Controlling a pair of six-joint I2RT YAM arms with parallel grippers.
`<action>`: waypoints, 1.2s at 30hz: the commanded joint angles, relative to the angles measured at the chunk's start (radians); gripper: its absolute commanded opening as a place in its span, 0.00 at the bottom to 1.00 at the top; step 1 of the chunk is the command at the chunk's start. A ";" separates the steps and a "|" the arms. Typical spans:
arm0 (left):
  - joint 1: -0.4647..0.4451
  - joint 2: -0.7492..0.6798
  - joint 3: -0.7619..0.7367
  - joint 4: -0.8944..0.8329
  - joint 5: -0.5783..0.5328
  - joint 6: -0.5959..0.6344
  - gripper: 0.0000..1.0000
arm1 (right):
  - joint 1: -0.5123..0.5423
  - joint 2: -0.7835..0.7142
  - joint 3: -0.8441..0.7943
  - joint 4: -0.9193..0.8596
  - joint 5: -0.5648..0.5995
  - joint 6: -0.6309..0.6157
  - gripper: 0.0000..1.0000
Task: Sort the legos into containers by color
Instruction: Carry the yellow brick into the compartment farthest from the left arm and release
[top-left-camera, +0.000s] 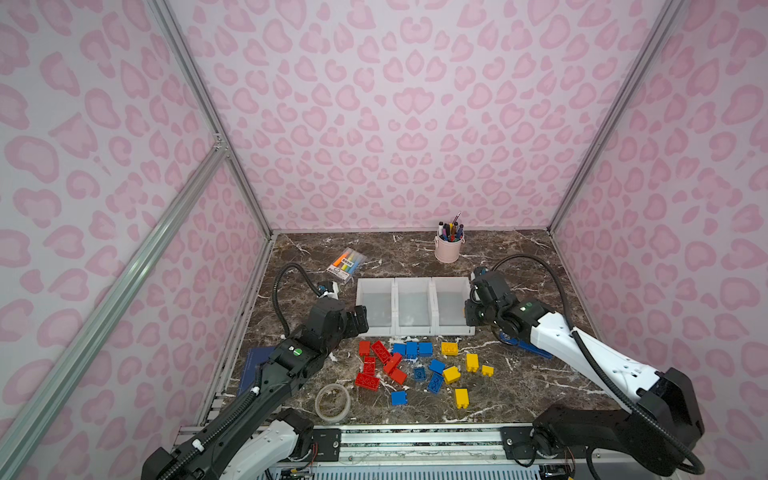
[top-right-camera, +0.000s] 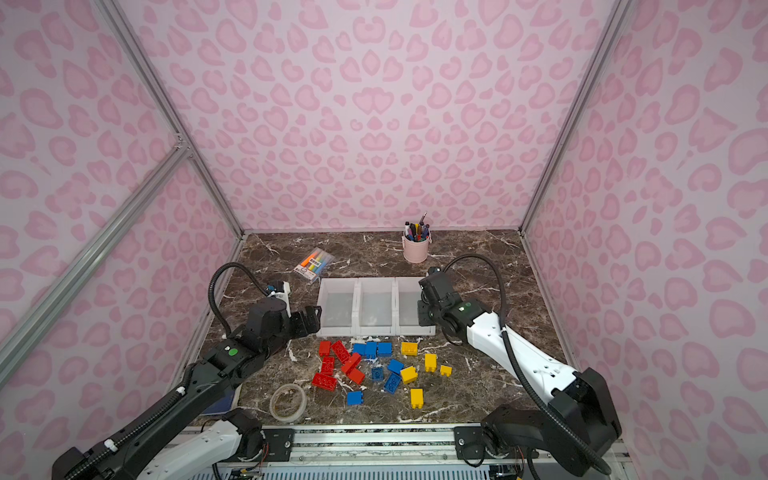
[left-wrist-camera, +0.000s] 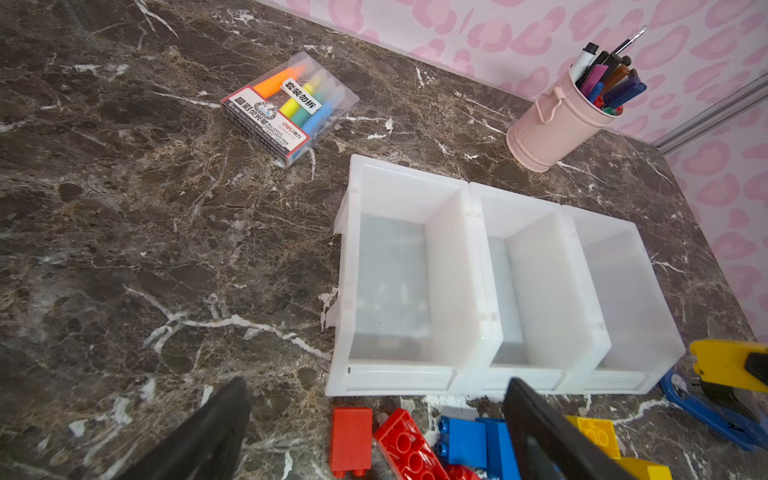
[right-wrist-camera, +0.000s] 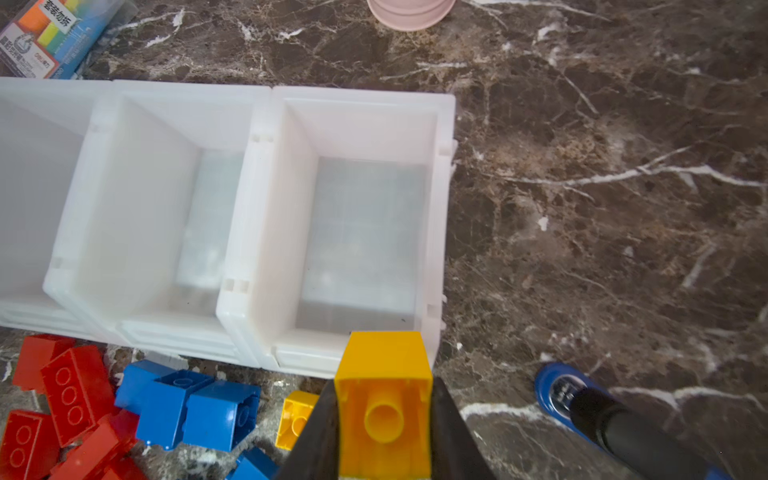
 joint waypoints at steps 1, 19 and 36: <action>0.000 -0.020 -0.002 -0.029 0.015 -0.025 0.97 | -0.021 0.098 0.079 0.010 -0.042 -0.064 0.27; -0.023 -0.068 -0.066 -0.054 0.067 -0.070 0.98 | -0.028 0.242 0.100 0.080 -0.081 -0.043 0.49; -0.107 -0.021 -0.070 -0.046 0.115 -0.044 0.97 | -0.025 0.120 0.041 0.042 -0.078 -0.024 0.52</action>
